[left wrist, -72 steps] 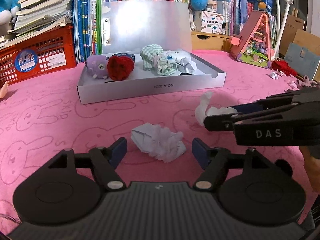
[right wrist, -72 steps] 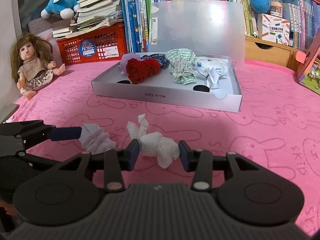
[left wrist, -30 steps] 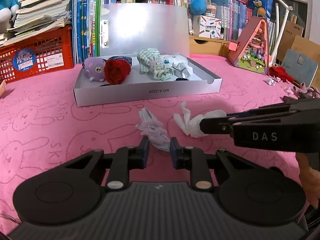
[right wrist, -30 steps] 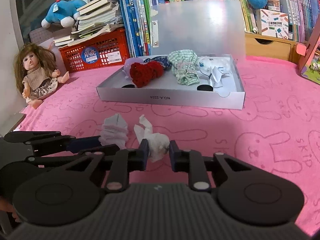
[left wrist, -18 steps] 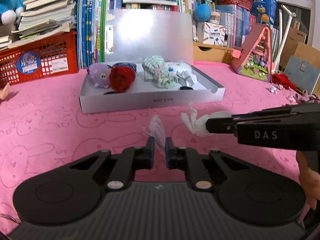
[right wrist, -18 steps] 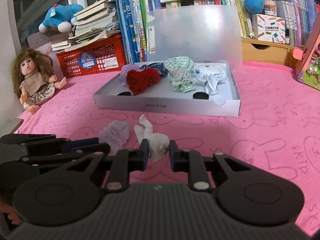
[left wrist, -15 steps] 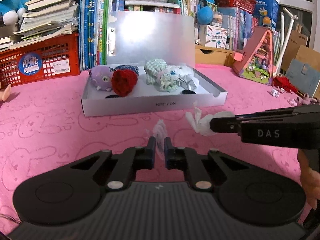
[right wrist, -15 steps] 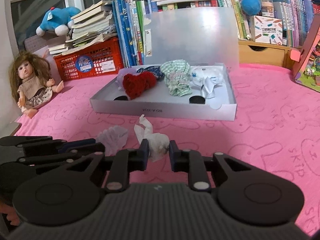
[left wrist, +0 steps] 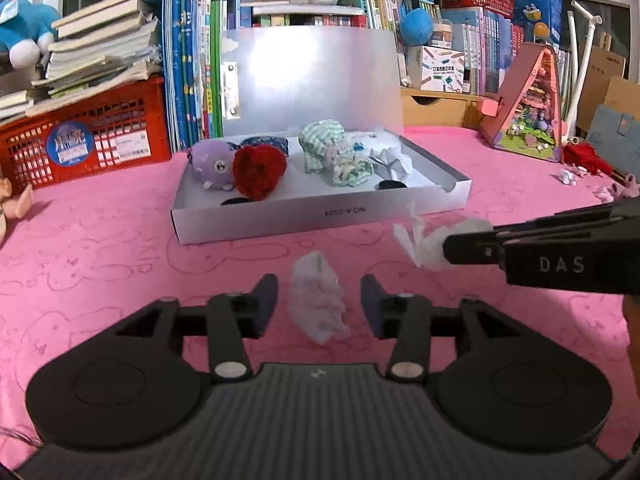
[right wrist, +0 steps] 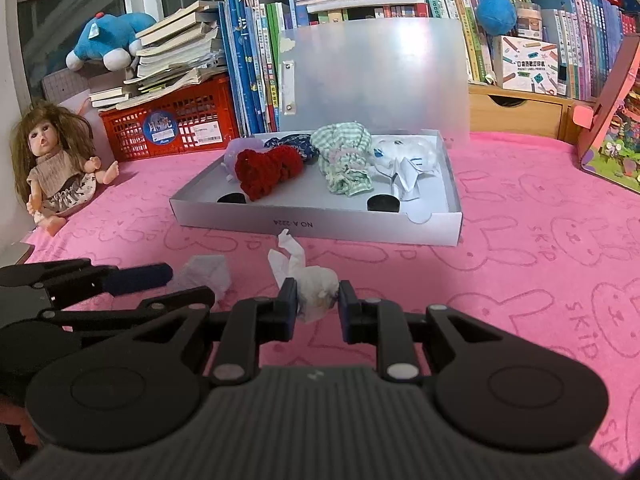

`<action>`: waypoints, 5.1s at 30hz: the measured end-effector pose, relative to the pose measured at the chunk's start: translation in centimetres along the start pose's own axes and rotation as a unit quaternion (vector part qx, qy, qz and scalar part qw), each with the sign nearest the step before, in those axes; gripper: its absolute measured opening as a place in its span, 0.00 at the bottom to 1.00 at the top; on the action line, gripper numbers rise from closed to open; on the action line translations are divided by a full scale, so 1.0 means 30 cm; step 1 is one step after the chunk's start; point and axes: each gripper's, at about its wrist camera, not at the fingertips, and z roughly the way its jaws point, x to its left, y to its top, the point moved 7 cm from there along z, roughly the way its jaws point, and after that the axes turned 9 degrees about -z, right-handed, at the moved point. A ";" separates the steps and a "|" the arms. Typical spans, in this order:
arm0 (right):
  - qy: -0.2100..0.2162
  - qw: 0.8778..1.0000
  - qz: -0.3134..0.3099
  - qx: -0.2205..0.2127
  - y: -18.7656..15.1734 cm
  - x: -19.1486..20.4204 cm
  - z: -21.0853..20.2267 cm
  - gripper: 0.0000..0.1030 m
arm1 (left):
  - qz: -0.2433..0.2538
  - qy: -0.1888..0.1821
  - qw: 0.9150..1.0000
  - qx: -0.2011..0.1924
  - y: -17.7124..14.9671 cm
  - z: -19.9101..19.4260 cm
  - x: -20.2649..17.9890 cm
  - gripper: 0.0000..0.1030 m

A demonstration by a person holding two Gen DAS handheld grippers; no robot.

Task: Organize objects
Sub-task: 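Carry the paper with the left tool while the right tool carries the tissue over the box, then open the left tool to drop the paper while the right tool releases the tissue into the box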

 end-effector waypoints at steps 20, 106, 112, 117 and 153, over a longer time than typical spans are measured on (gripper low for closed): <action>0.005 1.000 0.011 0.008 -0.022 -0.007 0.015 0.25 | -0.034 0.019 0.999 0.032 -0.010 0.072 0.043 0.43; 0.007 0.995 0.098 0.024 0.243 -0.179 0.385 0.25 | -0.041 0.073 0.996 0.018 0.329 0.483 0.147 0.38; 0.000 0.993 0.114 0.026 0.255 -0.217 0.410 0.25 | -0.035 0.080 0.996 0.018 0.339 0.521 0.158 0.38; 0.010 0.993 0.111 0.036 0.228 -0.202 0.425 0.25 | -0.026 0.080 0.996 0.024 0.326 0.527 0.158 0.38; -0.009 0.997 0.071 -0.006 0.237 -0.187 0.195 0.59 | -0.026 0.052 0.998 0.016 0.324 0.343 0.110 0.66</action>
